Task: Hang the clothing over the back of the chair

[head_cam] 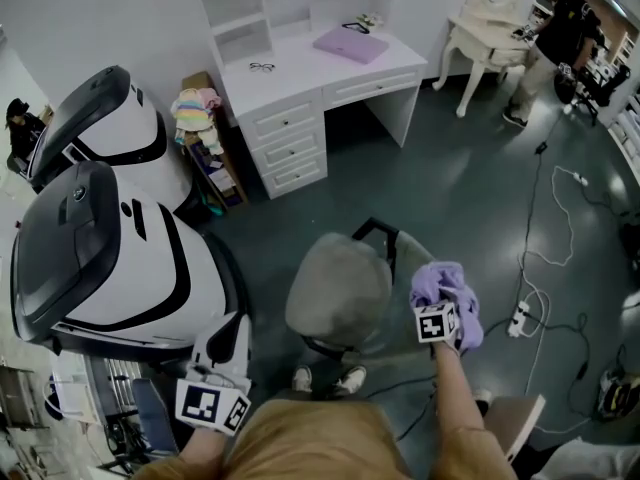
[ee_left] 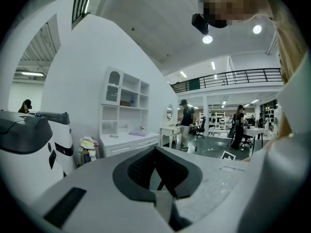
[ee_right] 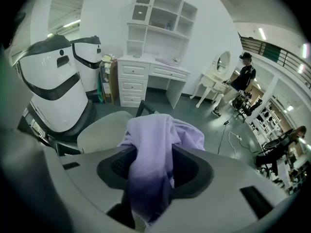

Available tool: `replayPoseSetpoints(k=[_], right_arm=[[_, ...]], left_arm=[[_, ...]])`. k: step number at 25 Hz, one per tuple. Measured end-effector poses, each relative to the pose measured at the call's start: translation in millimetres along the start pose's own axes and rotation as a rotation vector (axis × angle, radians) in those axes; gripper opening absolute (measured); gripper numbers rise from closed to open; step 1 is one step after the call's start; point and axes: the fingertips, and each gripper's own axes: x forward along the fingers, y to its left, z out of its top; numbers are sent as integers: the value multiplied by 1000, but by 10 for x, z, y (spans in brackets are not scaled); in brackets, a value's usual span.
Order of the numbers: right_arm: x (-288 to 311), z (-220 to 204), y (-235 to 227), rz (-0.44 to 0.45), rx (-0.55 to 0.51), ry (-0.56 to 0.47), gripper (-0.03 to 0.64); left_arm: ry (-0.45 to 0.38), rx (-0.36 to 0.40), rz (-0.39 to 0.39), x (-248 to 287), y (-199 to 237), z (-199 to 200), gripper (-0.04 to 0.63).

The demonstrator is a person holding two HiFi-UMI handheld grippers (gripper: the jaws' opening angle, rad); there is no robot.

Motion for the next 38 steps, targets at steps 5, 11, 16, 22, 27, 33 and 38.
replayPoseSetpoints(k=[5,11,16,22,27,33,38], right_arm=[[63,-56,82,16,28,81,224],[130,-139,212,16,22,134,283],[83,-198,356,29,26,161,324],[18,-148,434,23,41,129,465],[-125,-145,602,19,62,110,488],[-352,-14,732,-17,93,66,488],[-518,-19,817,-52,129,46,459]], left_arm=[[-2,-13,6,-75,145,-13,3],[-3,-30,3,-137,299,-52,3],[-2,-45,-12,-186,403,-92,3],[-6,-54,-39,-226,485,-112,3],[-11,-63,-48,-329,634,-132,3],[-18,-76,-73,-405,790,-160,3],[-41,-73,-103,-439,860,-145,3]])
